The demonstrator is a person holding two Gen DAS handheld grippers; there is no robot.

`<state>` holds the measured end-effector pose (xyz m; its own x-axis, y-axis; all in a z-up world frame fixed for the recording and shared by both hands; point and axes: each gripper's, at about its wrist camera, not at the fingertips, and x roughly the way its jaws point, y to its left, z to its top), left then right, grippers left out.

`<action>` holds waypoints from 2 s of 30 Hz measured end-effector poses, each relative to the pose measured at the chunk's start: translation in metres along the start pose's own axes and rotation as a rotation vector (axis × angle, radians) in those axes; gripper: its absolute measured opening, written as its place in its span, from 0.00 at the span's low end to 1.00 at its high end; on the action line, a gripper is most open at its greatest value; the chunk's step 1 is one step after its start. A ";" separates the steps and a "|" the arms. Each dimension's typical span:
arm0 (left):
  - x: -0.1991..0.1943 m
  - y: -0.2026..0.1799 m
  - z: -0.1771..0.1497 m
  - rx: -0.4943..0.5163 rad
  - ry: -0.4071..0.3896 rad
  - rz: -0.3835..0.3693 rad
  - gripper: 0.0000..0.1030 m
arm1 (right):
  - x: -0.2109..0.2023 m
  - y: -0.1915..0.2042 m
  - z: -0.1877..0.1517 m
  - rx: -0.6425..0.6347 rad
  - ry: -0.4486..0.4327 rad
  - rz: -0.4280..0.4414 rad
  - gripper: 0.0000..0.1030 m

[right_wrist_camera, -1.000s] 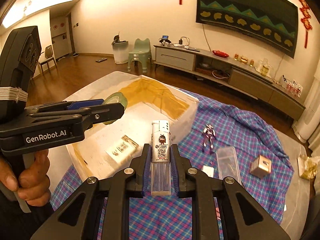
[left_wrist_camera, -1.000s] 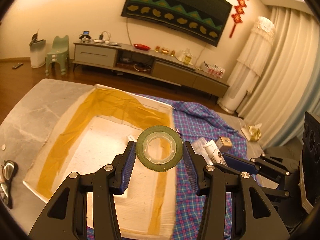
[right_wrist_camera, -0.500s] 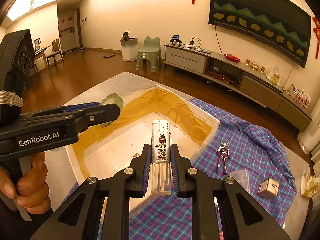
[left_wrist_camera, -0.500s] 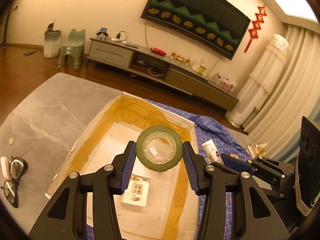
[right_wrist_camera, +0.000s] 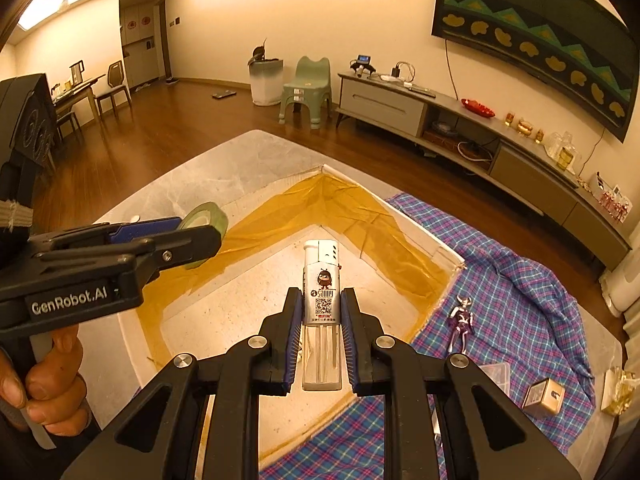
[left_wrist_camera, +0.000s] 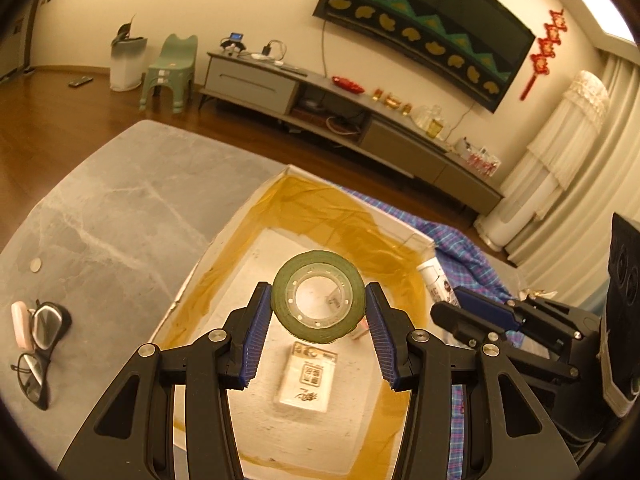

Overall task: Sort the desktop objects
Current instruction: 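Carry the tape roll and lighter over the cardboard box with both tools, then open both tools to drop the tape roll and lighter into the box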

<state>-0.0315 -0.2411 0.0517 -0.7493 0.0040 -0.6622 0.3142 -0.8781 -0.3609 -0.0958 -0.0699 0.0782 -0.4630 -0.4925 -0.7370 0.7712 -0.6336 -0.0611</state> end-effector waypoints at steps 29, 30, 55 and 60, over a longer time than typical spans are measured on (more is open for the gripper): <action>0.031 0.038 -0.008 0.039 0.148 0.113 0.48 | 0.097 -0.008 0.040 0.015 0.202 0.044 0.20; 0.031 0.038 -0.008 0.044 0.152 0.114 0.48 | 0.101 -0.008 0.041 0.017 0.212 0.045 0.20; 0.048 0.029 -0.020 0.175 0.214 0.165 0.49 | 0.190 -0.004 0.067 0.075 0.385 0.002 0.21; 0.048 0.030 -0.019 0.166 0.220 0.165 0.49 | 0.189 -0.009 0.070 0.105 0.372 0.006 0.21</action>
<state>-0.0467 -0.2584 -0.0032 -0.5467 -0.0572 -0.8353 0.3075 -0.9417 -0.1367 -0.2208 -0.1991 -0.0133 -0.2538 -0.2583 -0.9321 0.7156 -0.6985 -0.0013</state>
